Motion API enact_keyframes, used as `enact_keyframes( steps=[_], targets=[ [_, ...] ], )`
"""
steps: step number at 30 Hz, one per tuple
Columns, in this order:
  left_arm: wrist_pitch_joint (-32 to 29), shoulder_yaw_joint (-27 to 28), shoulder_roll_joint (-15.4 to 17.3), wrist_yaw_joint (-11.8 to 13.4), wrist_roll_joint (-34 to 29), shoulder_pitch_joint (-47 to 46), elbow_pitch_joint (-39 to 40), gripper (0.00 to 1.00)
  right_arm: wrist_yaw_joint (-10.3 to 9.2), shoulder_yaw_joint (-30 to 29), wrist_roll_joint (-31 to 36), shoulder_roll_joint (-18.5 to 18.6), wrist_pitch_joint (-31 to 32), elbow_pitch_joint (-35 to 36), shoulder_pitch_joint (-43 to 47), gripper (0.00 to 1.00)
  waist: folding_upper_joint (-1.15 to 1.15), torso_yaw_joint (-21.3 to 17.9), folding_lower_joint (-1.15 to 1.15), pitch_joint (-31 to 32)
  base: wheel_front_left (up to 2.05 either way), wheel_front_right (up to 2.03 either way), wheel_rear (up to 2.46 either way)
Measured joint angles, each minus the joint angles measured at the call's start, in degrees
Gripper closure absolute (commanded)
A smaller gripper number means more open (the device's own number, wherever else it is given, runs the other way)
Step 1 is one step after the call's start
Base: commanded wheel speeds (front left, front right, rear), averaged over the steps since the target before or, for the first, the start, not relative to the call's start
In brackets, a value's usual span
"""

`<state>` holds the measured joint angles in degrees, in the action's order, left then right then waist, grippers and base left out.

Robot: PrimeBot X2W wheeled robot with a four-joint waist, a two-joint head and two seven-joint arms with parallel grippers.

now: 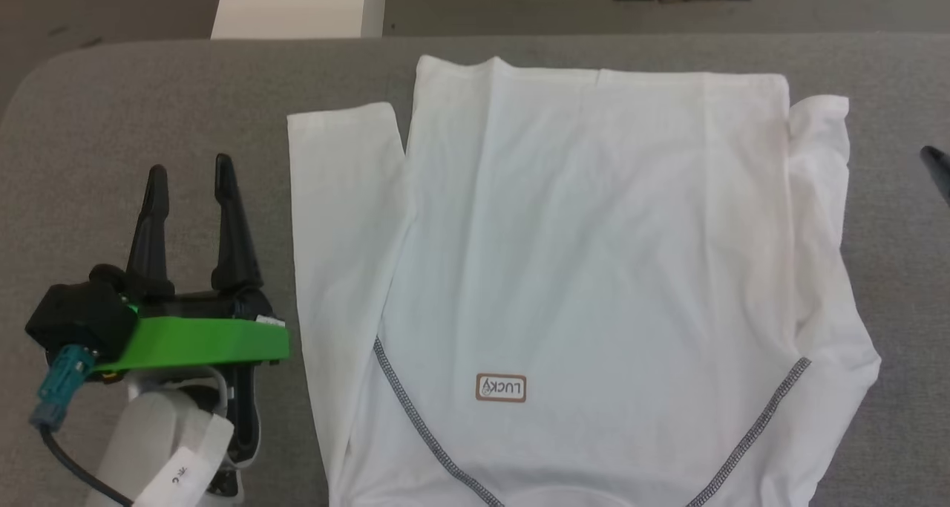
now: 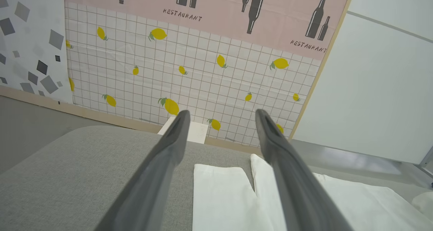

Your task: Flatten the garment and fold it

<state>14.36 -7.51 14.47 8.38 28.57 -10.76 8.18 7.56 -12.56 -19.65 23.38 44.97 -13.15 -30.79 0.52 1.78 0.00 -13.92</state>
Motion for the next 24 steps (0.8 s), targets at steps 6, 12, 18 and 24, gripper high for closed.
enact_keyframes(
  steps=[6, 12, 18, 24],
  targets=[
    [0.2, 0.8, -2.7, -1.2, -5.4, -1.5, 0.1, 0.0, 0.01, 1.4, 4.3, 1.2, 0.9, -8.1, -6.6, 0.0, 0.0, 1.6, 0.0, -5.8, 0.0, 0.0, 0.0],
    [0.4, 2.1, -5.5, -3.0, -7.0, -1.8, -0.5, 0.0, 0.01, 4.8, 5.7, 1.7, 0.9, -12.7, -9.2, 0.0, 0.0, 3.2, 0.01, -10.1, 0.0, 0.0, 0.0],
    [0.4, 3.3, -7.4, -5.0, -8.9, -1.8, -2.1, 0.0, 0.01, 7.3, 4.8, 2.8, 0.9, -15.2, -10.4, 0.0, 0.0, 4.4, 0.01, -12.3, 0.0, 0.0, 0.0],
    [0.4, 4.3, -8.7, -6.6, -9.5, -1.8, -3.3, 0.0, 0.03, 6.5, 2.7, 3.0, 0.4, -16.7, -10.4, 1.0, 0.0, 4.5, 0.0, -11.8, 0.0, 0.0, 0.0]
  ],
)
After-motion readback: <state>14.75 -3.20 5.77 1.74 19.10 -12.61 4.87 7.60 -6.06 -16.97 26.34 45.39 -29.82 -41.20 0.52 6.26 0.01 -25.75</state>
